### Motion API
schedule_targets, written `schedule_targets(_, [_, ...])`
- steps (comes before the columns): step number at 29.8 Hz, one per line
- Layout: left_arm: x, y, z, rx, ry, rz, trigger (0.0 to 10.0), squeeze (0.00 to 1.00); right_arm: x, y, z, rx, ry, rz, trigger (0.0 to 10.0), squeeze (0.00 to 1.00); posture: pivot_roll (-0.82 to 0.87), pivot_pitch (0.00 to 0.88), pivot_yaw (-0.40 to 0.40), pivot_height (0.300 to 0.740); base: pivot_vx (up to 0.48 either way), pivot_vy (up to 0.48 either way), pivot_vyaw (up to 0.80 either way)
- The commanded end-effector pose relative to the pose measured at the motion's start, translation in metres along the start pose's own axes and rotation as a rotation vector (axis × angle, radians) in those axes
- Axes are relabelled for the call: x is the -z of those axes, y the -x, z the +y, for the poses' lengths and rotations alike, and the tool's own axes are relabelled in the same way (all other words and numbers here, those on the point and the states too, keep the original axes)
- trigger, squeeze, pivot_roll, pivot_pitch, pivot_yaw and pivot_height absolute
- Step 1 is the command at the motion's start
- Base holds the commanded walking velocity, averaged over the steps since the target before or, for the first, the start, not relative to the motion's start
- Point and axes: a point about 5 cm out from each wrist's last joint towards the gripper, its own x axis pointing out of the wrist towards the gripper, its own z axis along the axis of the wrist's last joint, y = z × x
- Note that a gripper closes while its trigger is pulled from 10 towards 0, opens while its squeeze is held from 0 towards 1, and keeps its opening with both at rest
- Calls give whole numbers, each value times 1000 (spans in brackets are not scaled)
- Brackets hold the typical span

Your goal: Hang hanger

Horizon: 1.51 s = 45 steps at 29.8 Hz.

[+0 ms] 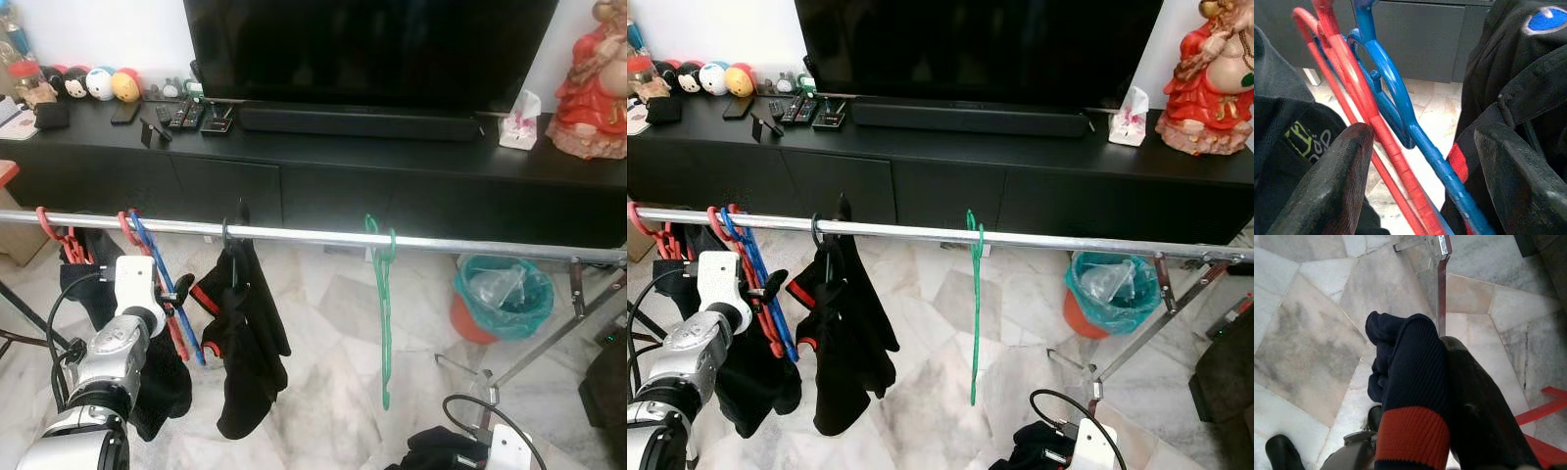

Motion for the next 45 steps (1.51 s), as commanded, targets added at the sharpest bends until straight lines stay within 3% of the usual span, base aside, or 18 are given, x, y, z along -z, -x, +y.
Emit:
schedule_targets(1, [-1,0,6,-17,-8,14,10000,0,-2,0,0,2,-4,-12,10000,0,17,34,8,740,0,0,0])
schedule_targets(14, [-26,0,13,-1,-183,34,10000,0,-2,0,2,-6,-3,-11,10000,0,28,30,10,740,0,0,0])
schedule_targets(22, [-37,1,2,67,-203,56,10000,0,-2,0,4,-12,-3,-11,10000,0,30,20,12,740,0,0,0])
schedule_targets(27, [-44,2,-5,128,-164,82,10000,0,-2,0,5,-14,-5,-11,10000,0,28,13,15,740,0,0,0])
schedule_targets(37, [-68,14,-15,202,-231,102,10000,0,-2,0,4,-15,-6,-9,10000,0,33,25,12,740,0,0,0])
schedule_targets(41, [-68,17,-19,235,-237,129,10000,0,-1,0,4,-18,-6,-7,10000,0,37,28,12,740,0,0,0])
schedule_targets(45, [-55,19,-20,247,-212,188,10000,0,-1,0,6,-22,-7,-5,10000,0,33,30,14,740,0,0,0])
